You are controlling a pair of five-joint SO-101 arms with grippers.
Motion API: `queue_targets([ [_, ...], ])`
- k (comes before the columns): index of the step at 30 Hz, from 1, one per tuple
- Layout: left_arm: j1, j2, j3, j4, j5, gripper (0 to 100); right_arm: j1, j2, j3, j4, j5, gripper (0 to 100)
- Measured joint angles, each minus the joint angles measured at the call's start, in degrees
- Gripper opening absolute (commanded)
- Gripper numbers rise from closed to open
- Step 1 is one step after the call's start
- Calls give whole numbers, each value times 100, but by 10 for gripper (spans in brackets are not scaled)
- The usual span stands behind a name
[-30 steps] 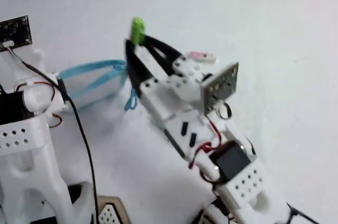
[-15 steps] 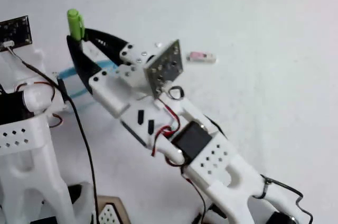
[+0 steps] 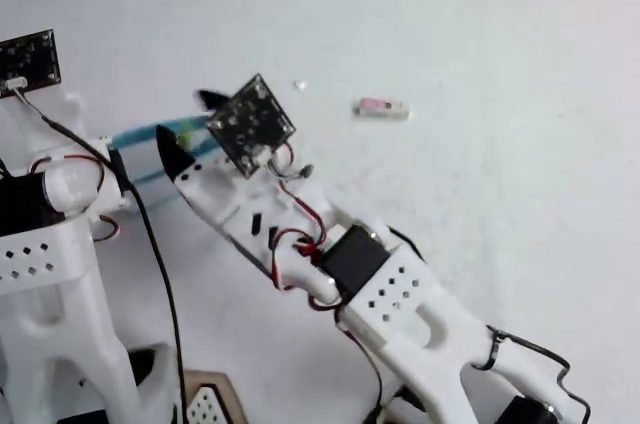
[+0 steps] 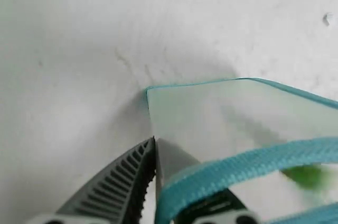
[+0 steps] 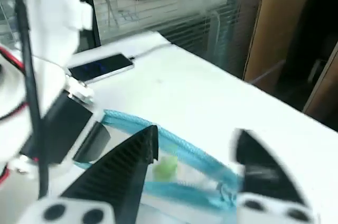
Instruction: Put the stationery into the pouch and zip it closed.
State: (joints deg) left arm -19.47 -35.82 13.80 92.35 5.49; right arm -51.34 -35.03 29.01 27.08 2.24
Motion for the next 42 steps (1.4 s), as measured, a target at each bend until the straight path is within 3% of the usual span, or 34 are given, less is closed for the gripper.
queue_targets([
  [7, 0, 0, 0, 0, 0, 22, 202, 0, -1108, 369, 26, 365],
  [14, 0, 9, 0, 0, 0, 22, 1908, 1064, -2233, 1336, 35, 293],
  [17, 0, 9, 0, 0, 0, 22, 2716, 1908, -2813, 2330, 141, 292],
  [20, 0, 9, 0, 0, 0, 22, 3130, 2690, -3420, 3560, 782, 292],
  [26, 0, 9, 0, 0, 0, 22, 2760, 3877, -3947, 6453, 2224, 284],
  [28, 0, 9, 0, 0, 0, 22, 2374, 3965, -3877, 7068, 2382, 231],
  [31, 0, 9, 0, 0, 0, 22, 1802, 3859, -3200, 7165, 2655, 137],
  [33, 0, 9, 0, 0, 0, 22, 1495, 3657, -2549, 6866, 2585, 135],
  [42, -9, 9, 0, 0, 0, 22, 1178, 2927, -343, 4378, 993, 420],
])
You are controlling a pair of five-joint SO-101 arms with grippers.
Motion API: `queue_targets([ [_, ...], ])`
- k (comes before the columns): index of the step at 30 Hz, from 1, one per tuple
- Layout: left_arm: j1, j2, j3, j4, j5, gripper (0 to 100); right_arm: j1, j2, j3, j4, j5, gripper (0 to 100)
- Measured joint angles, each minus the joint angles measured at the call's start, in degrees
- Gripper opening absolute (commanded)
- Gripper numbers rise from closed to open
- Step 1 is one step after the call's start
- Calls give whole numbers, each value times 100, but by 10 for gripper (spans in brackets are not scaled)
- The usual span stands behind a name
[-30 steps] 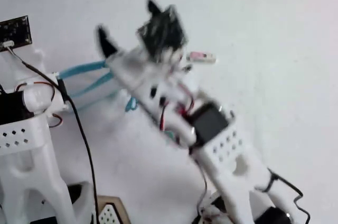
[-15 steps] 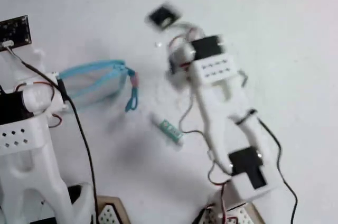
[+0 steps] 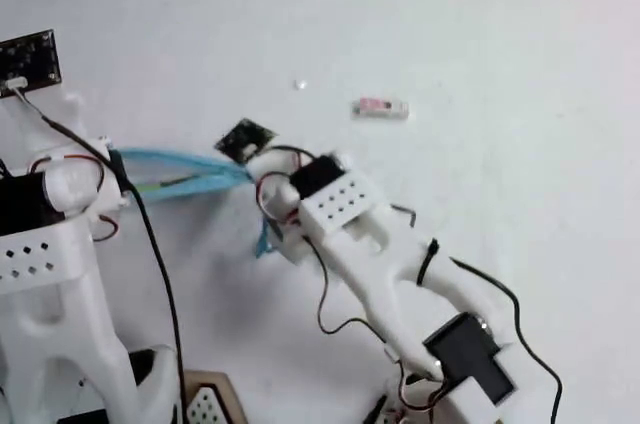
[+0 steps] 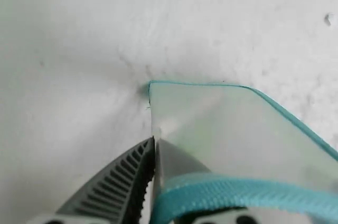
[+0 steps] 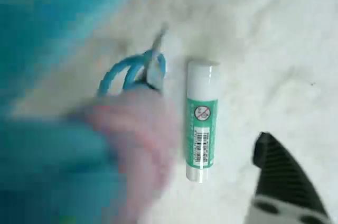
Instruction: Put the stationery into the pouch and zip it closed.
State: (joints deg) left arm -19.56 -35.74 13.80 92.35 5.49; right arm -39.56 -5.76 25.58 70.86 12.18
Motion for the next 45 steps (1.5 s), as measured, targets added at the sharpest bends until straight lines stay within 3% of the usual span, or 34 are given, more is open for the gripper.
queue_targets([
  [4, 0, 0, 0, 0, 0, 22, 0, -9, 431, -949, -457, 429],
  [11, 0, 0, 0, 0, 0, 22, 264, 0, 888, -2259, -536, 431],
  [19, 0, 0, 0, 0, 0, 22, 1090, -818, 905, -1679, -536, 432],
  [26, 0, 0, 0, 0, 0, 22, 1081, -1415, 1354, -1512, -536, 432],
  [34, 0, 0, 0, 0, 0, 22, 695, -53, 1380, -2198, -949, 432],
  [45, 0, 0, 0, 0, 0, 22, 651, 1257, 484, -2004, -1073, 430],
])
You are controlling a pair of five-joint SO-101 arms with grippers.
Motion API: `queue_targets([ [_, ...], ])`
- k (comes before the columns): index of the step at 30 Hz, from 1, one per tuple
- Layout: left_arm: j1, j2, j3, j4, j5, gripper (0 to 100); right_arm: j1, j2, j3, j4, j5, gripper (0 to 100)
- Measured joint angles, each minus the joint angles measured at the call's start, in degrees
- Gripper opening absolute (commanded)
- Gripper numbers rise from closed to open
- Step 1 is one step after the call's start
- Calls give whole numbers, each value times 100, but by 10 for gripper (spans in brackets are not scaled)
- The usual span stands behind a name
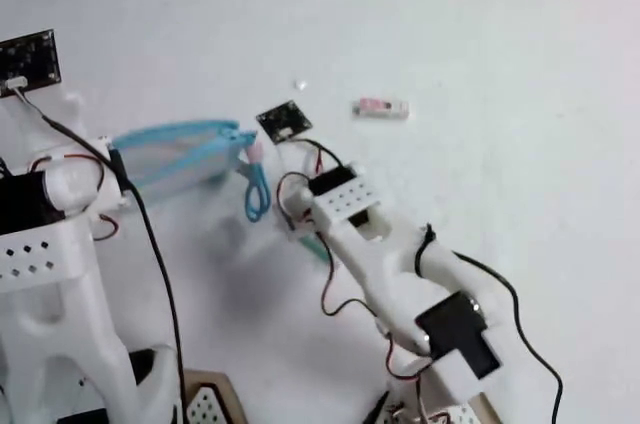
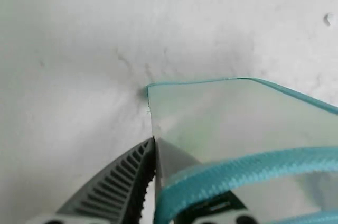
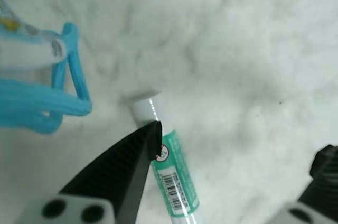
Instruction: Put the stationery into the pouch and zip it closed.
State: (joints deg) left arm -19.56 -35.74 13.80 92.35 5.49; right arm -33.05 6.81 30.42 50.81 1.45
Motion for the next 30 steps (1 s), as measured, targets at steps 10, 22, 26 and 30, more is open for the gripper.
queue_targets([
  [10, 0, 0, 0, 0, 0, 22, 1152, 229, -598, 774, 185, 430],
  [22, 0, 0, 0, 0, 0, 22, 1459, -1433, -1090, 3042, 281, 430],
  [26, 0, 0, 0, 0, 0, 22, 1459, -2725, -536, 3244, 440, 430],
  [30, 0, 0, 0, 0, 0, 22, 1626, -3692, 88, 2831, 695, 430],
])
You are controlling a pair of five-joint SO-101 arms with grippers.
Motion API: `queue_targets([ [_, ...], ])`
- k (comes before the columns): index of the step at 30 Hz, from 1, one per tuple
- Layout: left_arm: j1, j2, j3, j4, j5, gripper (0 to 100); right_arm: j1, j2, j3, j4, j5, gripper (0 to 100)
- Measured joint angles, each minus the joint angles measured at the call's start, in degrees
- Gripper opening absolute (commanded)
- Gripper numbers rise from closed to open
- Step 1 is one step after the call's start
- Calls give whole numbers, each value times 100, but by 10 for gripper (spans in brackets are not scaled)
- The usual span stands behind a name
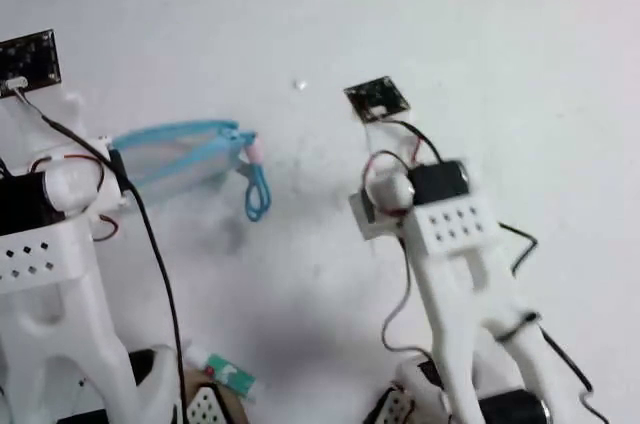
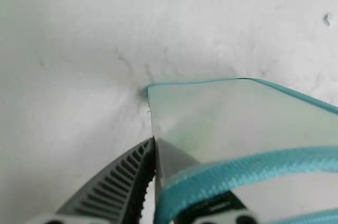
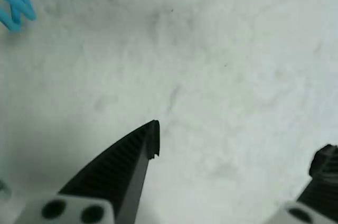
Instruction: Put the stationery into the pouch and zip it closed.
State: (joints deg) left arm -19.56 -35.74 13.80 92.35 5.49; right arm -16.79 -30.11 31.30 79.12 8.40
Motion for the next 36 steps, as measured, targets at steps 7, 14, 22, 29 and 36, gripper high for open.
queue_targets([
  [7, 0, 0, 0, 0, 0, 22, 624, 422, -299, -897, -255, 430],
  [14, 0, 0, 0, 0, 0, 22, 738, 2866, -2637, -492, -2532, 430],
  [22, 0, 0, 0, 0, 0, 22, 747, 5890, -6268, 404, -4677, 429],
  [29, 0, 0, 0, 0, 0, 22, 747, 8378, -9415, 985, -6022, 385],
  [36, 0, 0, 0, 0, 0, 22, 809, 10119, -11376, 747, -6954, 241],
])
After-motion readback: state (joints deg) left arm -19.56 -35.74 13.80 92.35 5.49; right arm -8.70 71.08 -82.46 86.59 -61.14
